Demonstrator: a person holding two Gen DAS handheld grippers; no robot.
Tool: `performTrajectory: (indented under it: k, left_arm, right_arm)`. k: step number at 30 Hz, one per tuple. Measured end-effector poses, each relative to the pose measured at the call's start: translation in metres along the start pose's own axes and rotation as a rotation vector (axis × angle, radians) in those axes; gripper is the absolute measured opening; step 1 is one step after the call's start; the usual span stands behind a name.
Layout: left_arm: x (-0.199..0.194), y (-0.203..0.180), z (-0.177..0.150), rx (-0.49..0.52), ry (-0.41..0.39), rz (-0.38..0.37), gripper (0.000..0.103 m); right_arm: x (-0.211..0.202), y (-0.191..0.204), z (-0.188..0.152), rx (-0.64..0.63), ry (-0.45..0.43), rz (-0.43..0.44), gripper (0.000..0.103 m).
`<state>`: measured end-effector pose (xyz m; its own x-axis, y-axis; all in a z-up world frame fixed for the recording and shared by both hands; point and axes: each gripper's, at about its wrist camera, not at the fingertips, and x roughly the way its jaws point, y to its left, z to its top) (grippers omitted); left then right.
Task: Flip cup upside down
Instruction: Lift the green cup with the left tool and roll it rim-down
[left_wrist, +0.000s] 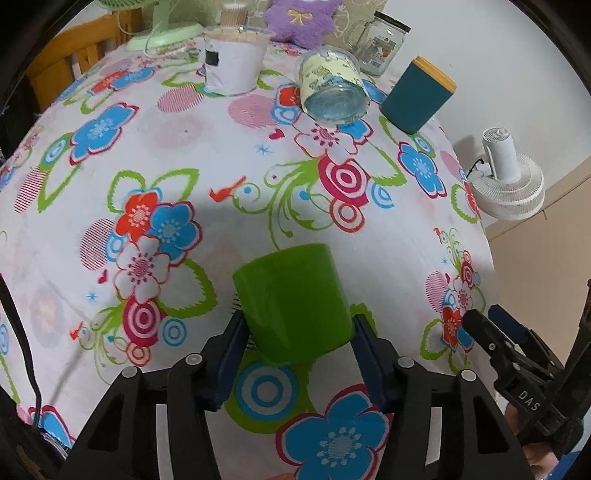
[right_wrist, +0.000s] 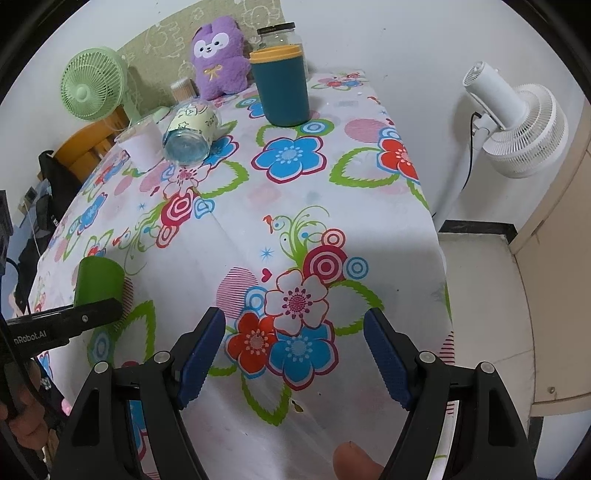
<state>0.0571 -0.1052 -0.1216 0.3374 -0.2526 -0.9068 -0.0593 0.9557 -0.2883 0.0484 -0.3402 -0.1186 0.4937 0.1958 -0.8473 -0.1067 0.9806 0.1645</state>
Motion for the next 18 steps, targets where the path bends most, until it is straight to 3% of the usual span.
performTrajectory:
  k: [10,18]
  left_arm:
    - [-0.004,0.004,0.001,-0.016,-0.031,-0.001,0.057]
    - [-0.014,0.006,-0.001,0.036,-0.040,0.029,0.057]
  right_arm:
    - [0.005,-0.001,-0.001,0.007,0.009,0.005,0.079]
    - [0.007,0.005,-0.001,-0.004,0.003,0.013,0.079]
